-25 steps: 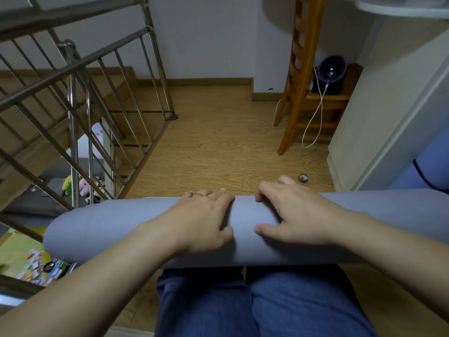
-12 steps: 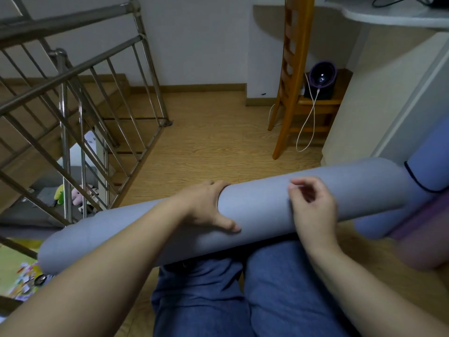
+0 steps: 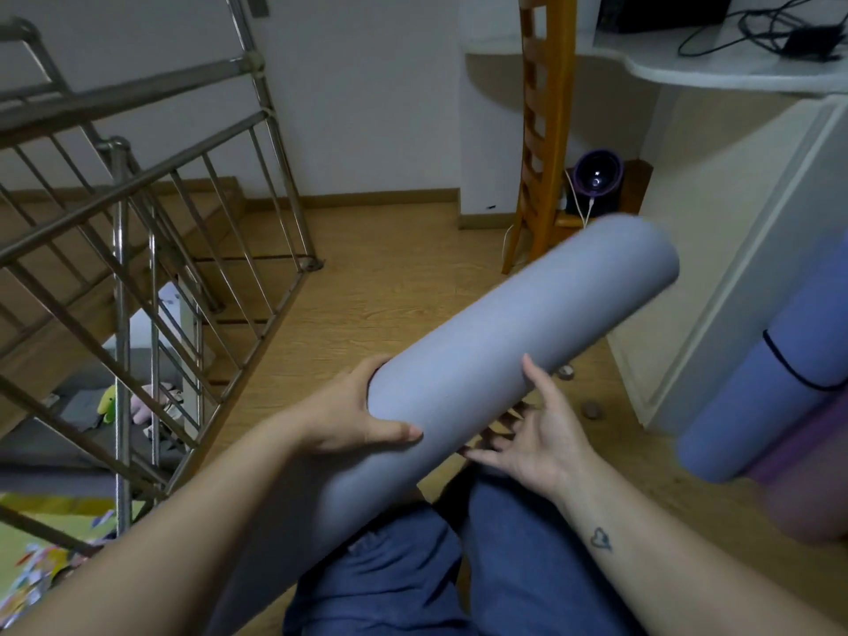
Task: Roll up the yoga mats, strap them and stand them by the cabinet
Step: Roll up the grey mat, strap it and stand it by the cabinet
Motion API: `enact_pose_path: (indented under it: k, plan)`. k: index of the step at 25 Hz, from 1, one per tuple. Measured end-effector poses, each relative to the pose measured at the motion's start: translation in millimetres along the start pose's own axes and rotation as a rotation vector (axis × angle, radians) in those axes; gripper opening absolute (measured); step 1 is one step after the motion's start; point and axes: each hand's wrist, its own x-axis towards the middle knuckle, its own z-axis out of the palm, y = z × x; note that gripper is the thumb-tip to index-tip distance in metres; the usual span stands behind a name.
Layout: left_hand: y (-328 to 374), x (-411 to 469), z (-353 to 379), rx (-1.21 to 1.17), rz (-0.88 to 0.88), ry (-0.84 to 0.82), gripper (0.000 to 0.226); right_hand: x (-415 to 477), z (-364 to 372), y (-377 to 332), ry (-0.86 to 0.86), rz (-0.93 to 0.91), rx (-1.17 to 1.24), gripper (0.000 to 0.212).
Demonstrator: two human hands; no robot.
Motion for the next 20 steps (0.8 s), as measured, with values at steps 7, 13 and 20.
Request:
enact_pose_path:
  k: [7, 13, 20]
  plan:
    - [14, 34, -71, -0.538, 0.025, 0.162, 0.100, 36, 101, -53, -0.288, -0.183, -0.323, 0.081]
    - [15, 86, -71, -0.955, 0.004, 0.235, 0.073, 90, 120, -66, -0.218, -0.146, -0.381, 0.078]
    - [-22, 131, -8, -1.211, -0.208, 0.189, 0.074, 159, 87, -42, 0.118, -0.208, -0.505, 0.039]
